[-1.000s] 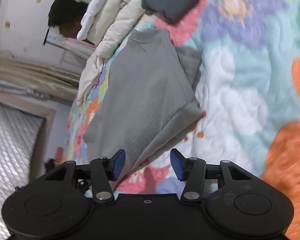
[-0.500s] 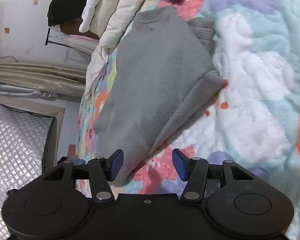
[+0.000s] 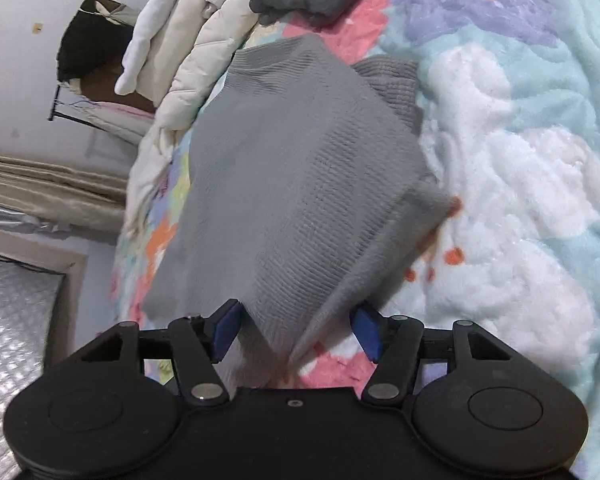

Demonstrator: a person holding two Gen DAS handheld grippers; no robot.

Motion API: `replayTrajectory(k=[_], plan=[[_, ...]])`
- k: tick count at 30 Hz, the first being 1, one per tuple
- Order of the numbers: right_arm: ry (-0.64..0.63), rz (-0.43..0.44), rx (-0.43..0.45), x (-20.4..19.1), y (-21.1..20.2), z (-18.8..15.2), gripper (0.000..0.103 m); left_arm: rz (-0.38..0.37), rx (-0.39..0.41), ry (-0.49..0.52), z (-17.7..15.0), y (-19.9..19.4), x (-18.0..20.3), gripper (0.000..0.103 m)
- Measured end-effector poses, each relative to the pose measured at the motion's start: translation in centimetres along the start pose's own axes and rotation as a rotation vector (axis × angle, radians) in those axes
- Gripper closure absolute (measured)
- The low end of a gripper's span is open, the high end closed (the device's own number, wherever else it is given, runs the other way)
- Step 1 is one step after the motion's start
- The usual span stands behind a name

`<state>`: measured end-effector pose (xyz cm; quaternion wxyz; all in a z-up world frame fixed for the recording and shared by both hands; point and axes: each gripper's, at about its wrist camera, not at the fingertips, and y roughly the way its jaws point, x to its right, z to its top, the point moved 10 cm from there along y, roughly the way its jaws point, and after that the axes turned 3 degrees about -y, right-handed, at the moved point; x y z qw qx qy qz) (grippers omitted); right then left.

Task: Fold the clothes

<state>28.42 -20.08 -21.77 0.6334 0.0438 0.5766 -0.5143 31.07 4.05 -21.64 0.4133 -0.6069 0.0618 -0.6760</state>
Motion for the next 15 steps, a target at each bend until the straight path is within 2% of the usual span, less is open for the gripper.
replayTrajectory(k=[2,5,7,8,12,15], plan=[[-0.01,-0.012,0.016,-0.2,0.5,0.3,0.035,-0.029,-0.001,-0.043,0.0,-0.1,-0.5,0.066],[-0.026,-0.03,0.039,-0.5,1.4,0.7,0.035,-0.034,0.001,-0.052,0.1,-0.1,-0.5,0.066],[-0.036,-0.042,0.055,-0.7,1.9,1.0,0.05,-0.026,0.008,-0.037,0.0,0.1,-0.3,0.065],[-0.041,-0.048,0.062,-0.8,2.2,1.1,0.069,-0.021,0.01,-0.026,0.0,0.1,-0.1,0.065],[-0.096,-0.046,0.09,-1.7,2.3,1.5,0.078,-0.01,0.009,-0.009,0.0,0.0,0.3,0.065],[-0.159,-0.027,0.109,-2.6,1.7,1.6,0.079,-0.006,-0.005,0.008,-0.3,-0.4,0.9,0.062]])
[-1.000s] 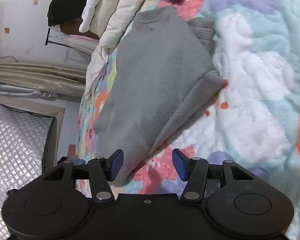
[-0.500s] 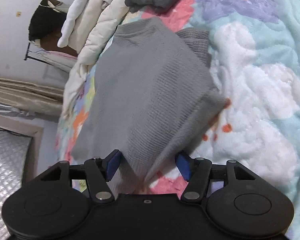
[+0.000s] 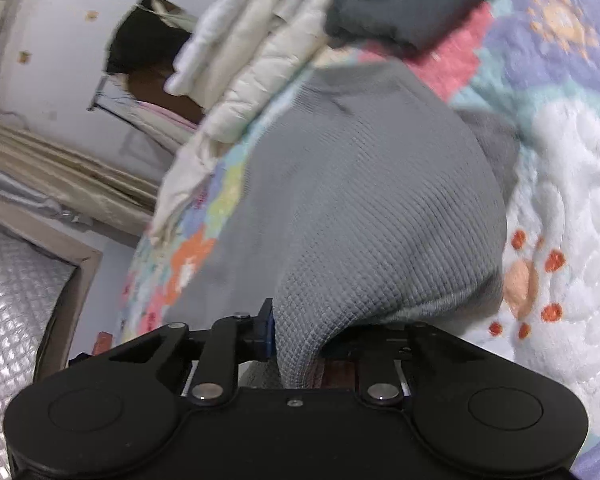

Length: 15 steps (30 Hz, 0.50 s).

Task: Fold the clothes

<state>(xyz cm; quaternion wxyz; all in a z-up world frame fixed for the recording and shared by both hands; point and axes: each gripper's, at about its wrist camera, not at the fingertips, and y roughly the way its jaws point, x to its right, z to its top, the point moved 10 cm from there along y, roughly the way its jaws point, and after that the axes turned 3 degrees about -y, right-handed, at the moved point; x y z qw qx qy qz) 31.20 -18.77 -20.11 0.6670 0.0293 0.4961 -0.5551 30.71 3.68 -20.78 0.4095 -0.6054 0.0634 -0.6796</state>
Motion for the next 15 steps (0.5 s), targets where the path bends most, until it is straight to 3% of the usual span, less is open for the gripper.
replayTrajectory(k=[4,6,7,9,11,15], plan=[[-0.076,0.004,0.007,-0.7,-0.1,0.4,0.074,0.031,-0.006,0.057,-0.4,0.0,0.4,0.062],[-0.06,-0.014,-0.033,-0.1,1.2,0.2,0.049,0.025,-0.005,0.038,-0.5,0.1,0.1,0.062],[-0.089,-0.007,-0.047,-0.4,1.6,0.0,0.05,0.019,-0.002,0.028,-0.5,0.0,0.0,0.062],[-0.145,0.008,-0.071,-1.1,2.3,-0.4,0.064,0.01,0.002,0.013,-0.4,-0.3,-0.2,0.062],[-0.165,0.03,-0.042,-1.9,1.7,0.4,0.074,-0.004,0.01,-0.005,-0.2,-0.7,-0.3,0.062],[-0.237,0.049,-0.014,-4.0,0.4,1.7,0.079,-0.011,0.034,0.0,0.2,-2.0,0.1,0.062]])
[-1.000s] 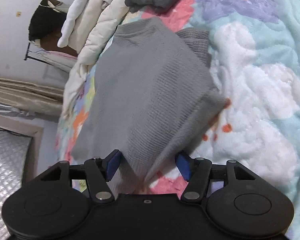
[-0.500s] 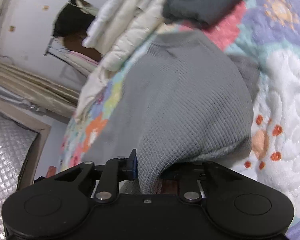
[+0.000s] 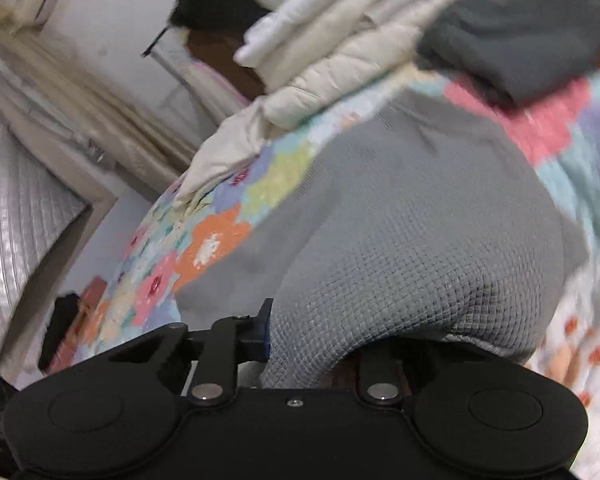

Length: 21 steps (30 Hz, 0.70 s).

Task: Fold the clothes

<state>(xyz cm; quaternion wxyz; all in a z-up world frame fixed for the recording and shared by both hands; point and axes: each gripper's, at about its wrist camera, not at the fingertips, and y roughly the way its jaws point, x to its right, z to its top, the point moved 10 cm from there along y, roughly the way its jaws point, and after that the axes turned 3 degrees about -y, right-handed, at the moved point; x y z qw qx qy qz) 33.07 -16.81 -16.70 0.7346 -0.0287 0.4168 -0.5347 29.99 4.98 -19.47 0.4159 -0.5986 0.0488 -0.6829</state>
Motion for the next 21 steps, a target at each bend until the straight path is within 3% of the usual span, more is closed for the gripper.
replayTrajectory(k=[5,8,14,16,21], plan=[[-0.136,0.046,0.03,-3.9,-1.9,3.9,0.08,-0.05,0.029,0.058,1.2,-0.2,2.3,0.061],[-0.312,0.038,0.014,-6.3,-1.7,5.4,0.08,-0.074,0.048,0.081,2.7,1.7,4.1,0.061],[-0.488,0.013,0.0,-9.2,-0.7,9.8,0.082,-0.187,0.079,-0.049,6.2,4.3,6.0,0.061],[-0.531,0.012,0.025,-10.3,-0.7,12.0,0.082,-0.207,0.095,-0.066,8.2,4.6,6.9,0.061],[-0.884,0.071,0.172,-16.9,-2.3,14.3,0.082,-0.268,0.208,-0.073,13.4,1.2,8.5,0.058]])
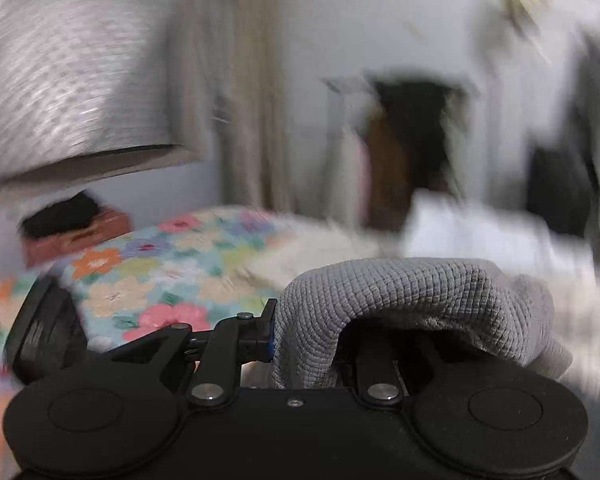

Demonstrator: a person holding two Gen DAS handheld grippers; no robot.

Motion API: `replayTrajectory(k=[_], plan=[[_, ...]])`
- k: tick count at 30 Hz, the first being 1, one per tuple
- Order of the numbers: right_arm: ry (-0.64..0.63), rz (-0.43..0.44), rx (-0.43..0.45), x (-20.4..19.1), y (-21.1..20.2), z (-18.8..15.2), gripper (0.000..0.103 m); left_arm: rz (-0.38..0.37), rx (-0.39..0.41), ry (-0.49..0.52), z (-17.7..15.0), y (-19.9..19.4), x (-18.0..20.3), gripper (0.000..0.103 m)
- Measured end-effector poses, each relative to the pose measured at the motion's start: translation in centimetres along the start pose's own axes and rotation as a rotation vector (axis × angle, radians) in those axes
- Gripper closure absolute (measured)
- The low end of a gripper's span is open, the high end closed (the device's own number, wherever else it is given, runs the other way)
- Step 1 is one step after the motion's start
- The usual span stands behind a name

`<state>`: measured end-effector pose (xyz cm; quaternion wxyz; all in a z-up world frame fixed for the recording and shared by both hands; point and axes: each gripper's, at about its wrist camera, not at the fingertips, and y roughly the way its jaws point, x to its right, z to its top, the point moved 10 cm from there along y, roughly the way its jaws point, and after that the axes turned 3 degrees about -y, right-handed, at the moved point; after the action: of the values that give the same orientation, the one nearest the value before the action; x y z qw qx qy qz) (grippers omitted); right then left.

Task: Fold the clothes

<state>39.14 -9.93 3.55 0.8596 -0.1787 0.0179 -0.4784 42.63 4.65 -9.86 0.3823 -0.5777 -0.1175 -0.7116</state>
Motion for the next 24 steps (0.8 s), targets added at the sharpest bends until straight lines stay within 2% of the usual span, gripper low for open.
replayTrajectory(k=[2,4,8,10,12,14,20,24], plan=[[-0.055,0.057,-0.042,-3.3,0.1,-2.8,0.082,0.027,0.037,0.034,1.2,-2.6,-0.1,0.051],[-0.109,0.113,-0.084,-6.5,0.2,-5.7,0.082,0.106,0.041,0.076,1.4,-5.4,-1.5,0.051],[-0.219,0.226,-0.169,-12.9,0.2,-11.4,0.082,0.313,-0.001,0.059,-1.1,-11.3,-7.2,0.051],[-0.271,0.283,-0.211,-16.0,0.1,-14.3,0.082,0.36,-0.006,0.031,-2.7,-13.6,-9.5,0.051],[-0.265,0.337,-0.247,-19.4,-0.7,-17.3,0.082,0.381,0.002,0.013,-4.0,-15.0,-10.9,0.051],[-0.24,0.318,-0.234,-20.8,-1.3,-18.8,0.082,0.41,0.003,0.027,-5.1,-15.5,-11.7,0.051],[-0.087,0.293,-0.263,-19.6,-1.7,-19.0,0.081,0.41,-0.051,0.064,-7.1,-14.9,-11.7,0.051],[-0.037,0.367,-0.274,-19.3,-2.5,-19.2,0.081,0.397,-0.05,0.14,-7.6,-14.7,-10.1,0.051]])
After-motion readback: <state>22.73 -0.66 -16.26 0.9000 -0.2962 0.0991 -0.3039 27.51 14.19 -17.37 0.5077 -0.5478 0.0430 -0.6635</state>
